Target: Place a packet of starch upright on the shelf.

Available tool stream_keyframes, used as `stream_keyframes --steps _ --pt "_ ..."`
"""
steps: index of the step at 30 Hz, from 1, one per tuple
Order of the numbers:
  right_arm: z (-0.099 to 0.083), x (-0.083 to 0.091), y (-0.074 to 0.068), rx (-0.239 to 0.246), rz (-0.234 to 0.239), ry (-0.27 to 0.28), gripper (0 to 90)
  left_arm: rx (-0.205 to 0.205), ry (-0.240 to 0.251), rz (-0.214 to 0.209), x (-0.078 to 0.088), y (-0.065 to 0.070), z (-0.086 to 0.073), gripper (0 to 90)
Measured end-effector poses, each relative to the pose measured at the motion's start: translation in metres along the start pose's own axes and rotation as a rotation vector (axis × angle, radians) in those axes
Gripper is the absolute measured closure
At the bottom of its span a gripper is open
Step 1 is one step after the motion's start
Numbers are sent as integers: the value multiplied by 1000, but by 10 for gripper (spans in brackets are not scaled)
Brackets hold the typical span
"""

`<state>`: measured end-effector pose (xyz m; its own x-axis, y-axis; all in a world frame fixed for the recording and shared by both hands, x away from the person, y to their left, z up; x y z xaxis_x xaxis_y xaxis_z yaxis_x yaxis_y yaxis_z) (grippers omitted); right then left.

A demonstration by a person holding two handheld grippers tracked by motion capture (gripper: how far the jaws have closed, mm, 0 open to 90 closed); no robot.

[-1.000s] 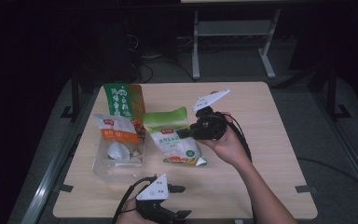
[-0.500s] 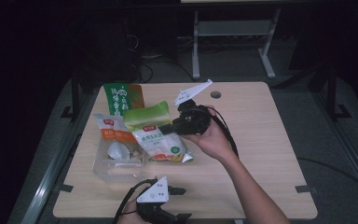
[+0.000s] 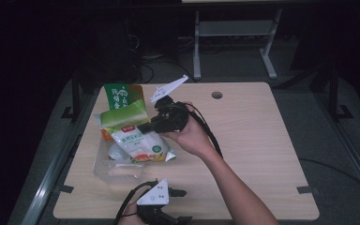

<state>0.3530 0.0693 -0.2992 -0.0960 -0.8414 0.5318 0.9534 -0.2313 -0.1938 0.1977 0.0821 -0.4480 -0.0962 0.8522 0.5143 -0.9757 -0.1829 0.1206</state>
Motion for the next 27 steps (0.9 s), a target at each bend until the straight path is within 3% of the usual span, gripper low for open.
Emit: stream_keyframes --steps 15,27 --pt "16 -57 -8 10 76 -15 898 3 5 4 4 -1 0 285" --pt "14 -104 -11 -1 137 -46 898 -12 -4 3 4 0 -2 277"
Point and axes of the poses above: each handheld gripper's, and its own axes: x roughly backward along the jaws, z roughly out of its top, y roughly to its right, the point moved 6 cm from there along -x, roughly forward along the jaws, and after that the axes turned 1 degree about -z, right-handed, at the moved point
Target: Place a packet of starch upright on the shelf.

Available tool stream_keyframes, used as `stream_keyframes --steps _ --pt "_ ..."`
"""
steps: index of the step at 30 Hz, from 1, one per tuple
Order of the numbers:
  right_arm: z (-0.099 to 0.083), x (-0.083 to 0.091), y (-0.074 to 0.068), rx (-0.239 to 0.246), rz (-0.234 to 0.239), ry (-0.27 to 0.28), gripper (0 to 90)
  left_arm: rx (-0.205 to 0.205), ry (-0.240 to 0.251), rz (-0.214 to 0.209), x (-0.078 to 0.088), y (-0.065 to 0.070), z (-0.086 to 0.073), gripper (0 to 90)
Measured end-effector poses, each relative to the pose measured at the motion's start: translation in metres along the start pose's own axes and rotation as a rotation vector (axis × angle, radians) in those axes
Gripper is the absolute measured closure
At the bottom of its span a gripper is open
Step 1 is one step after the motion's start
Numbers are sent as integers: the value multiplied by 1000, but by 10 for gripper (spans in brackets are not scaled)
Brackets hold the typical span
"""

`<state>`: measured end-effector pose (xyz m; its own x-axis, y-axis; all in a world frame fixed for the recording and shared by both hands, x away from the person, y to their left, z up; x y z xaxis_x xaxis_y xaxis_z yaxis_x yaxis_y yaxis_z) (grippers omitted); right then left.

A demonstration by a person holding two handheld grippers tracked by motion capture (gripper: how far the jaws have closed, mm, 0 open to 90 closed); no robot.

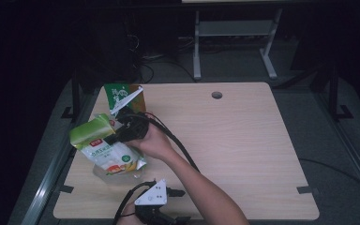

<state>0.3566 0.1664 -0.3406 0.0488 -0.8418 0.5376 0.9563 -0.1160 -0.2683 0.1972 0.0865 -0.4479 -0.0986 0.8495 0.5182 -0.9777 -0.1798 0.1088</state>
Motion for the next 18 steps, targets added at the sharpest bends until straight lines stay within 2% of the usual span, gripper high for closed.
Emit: stream_keyframes --steps 3,8,11,15,18 --pt "-4 -12 1 -8 16 -6 897 -13 -4 -2 0 2 0 277" --pt "-13 -24 8 -22 21 -12 895 -1 -2 -4 1 1 -1 277" --pt "-23 -29 11 -19 -1 -47 882 0 0 -1 1 -1 -2 277" --pt "-27 -26 11 -15 -3 -29 827 8 2 11 4 -5 -2 277" --pt "-29 -19 12 -12 -16 -35 839 16 7 24 6 -8 -2 278"
Point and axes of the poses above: each handheld gripper's, and its own axes: x roughly backward along the jaws, z roughly out of its top, y roughly to its right, the point moved 6 cm from there along -x, roughly forward along the jaws, and after that the axes turned 1 degree about -z, right-handed, at the moved point
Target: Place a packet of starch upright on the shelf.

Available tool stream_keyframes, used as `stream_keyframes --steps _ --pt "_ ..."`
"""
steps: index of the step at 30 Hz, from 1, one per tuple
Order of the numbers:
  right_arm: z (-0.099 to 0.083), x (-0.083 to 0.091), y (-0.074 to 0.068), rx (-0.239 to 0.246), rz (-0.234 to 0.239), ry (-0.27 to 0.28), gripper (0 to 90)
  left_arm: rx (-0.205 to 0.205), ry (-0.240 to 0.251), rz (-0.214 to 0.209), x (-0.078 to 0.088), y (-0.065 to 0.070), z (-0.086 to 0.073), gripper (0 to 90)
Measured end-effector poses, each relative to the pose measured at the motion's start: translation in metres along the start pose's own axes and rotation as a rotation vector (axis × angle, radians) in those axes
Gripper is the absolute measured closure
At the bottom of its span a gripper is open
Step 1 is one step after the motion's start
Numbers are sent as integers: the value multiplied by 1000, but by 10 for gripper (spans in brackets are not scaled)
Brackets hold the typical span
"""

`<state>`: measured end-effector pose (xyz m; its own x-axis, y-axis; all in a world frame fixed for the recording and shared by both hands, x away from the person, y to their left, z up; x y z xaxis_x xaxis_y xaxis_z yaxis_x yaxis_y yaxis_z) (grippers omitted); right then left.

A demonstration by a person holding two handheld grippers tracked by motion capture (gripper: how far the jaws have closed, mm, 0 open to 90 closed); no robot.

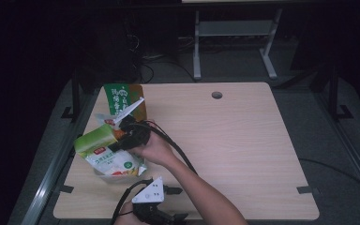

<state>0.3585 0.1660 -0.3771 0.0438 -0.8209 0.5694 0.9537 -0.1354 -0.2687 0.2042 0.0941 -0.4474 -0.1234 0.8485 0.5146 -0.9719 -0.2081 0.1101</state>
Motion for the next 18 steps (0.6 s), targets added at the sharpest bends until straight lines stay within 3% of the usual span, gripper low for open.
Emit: stream_keyframes --steps 18 --pt "-37 11 12 -37 -12 -35 883 16 -8 16 0 -5 -3 279"
Point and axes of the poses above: each handheld gripper's, and its own axes: x roughly backward along the jaws, z roughly out of its top, y roughly to its right, the point moved 6 cm from there along -x, roughly forward along the jaws, and after that the axes turned 1 degree about -z, right-handed, at the moved point
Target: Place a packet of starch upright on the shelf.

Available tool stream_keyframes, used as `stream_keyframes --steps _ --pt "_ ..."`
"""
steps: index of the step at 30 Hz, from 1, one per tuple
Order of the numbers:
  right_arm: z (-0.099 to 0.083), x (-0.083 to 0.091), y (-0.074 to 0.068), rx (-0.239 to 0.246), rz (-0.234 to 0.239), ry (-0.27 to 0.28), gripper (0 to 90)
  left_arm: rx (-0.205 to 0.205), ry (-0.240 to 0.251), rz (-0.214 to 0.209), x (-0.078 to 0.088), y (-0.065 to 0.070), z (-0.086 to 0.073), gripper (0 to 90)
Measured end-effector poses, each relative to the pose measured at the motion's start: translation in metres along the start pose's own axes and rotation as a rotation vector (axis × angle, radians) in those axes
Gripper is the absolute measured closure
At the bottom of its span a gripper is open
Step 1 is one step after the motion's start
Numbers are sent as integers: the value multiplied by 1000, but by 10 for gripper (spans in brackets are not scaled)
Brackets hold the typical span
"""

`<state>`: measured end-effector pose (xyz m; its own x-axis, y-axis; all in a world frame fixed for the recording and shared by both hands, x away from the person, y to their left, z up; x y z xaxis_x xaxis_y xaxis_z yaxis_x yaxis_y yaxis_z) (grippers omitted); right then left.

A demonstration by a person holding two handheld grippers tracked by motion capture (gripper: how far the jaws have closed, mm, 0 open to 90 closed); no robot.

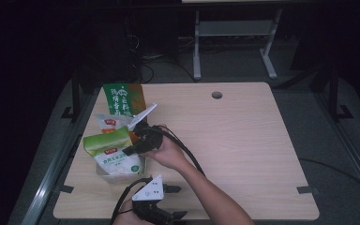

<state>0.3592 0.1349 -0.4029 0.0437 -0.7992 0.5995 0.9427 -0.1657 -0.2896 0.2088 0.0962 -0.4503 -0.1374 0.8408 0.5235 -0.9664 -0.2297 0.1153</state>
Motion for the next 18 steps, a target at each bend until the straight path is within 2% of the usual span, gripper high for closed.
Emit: stream_keyframes --steps 4,7,10,12,15,18 --pt "-10 3 2 -20 19 6 885 9 3 11 2 -4 0 279" --pt "-13 4 3 -32 24 5 881 23 12 18 2 -7 0 279" --pt "-13 5 2 -31 23 6 868 18 3 24 3 -9 -1 278" --pt "-12 8 2 -27 11 14 794 19 2 24 3 -10 -1 276" --pt "-11 19 4 -38 15 59 720 19 -2 24 3 -11 0 275" --pt "-13 30 6 -41 1 65 684 26 -2 26 3 -13 1 273"
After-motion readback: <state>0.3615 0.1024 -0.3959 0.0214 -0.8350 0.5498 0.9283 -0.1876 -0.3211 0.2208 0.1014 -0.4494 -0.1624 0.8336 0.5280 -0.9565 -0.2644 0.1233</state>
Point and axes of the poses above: each handheld gripper's, and its own axes: x roughly backward along the jaws, z roughly out of its top, y roughly to its right, the point moved 6 cm from there along -x, roughly forward along the jaws, and after that the axes turned 1 degree about -z, right-handed, at the moved point
